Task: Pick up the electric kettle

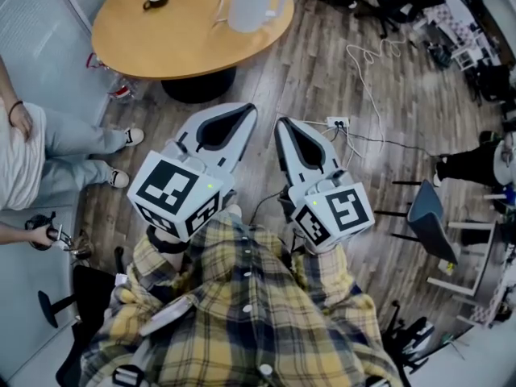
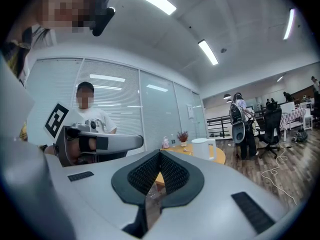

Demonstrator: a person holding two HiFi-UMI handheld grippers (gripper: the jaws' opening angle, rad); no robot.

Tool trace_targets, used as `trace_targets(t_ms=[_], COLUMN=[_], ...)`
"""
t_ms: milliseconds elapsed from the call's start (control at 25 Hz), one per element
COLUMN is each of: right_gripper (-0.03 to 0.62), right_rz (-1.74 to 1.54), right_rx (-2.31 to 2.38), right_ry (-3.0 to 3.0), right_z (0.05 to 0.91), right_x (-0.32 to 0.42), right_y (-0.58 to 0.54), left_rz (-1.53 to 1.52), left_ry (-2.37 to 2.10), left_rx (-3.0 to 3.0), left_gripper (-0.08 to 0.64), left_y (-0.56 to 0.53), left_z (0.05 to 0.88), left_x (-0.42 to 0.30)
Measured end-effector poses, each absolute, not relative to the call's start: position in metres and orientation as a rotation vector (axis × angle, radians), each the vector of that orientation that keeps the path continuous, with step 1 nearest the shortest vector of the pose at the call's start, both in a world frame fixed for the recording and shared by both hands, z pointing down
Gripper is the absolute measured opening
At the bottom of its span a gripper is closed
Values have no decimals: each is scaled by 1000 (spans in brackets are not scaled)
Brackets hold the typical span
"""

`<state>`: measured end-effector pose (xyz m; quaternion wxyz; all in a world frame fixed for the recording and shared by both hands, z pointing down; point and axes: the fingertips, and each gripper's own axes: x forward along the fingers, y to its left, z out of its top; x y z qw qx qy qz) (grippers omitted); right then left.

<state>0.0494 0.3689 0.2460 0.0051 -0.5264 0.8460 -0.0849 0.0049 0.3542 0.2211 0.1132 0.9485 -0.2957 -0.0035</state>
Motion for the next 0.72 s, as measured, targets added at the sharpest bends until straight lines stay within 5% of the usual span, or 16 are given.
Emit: trace_targets(t_ms=[720], right_gripper=[31], right_rz=[-307], right_rx=[-1652], right_ry=[2654], right_z=[258], right_x=[68], right_y=[288], left_rz=[-2], left_ry=[-872], left_rx=[2765], left_gripper=[3], left_y=[272], left_z=[230], left_x=[21])
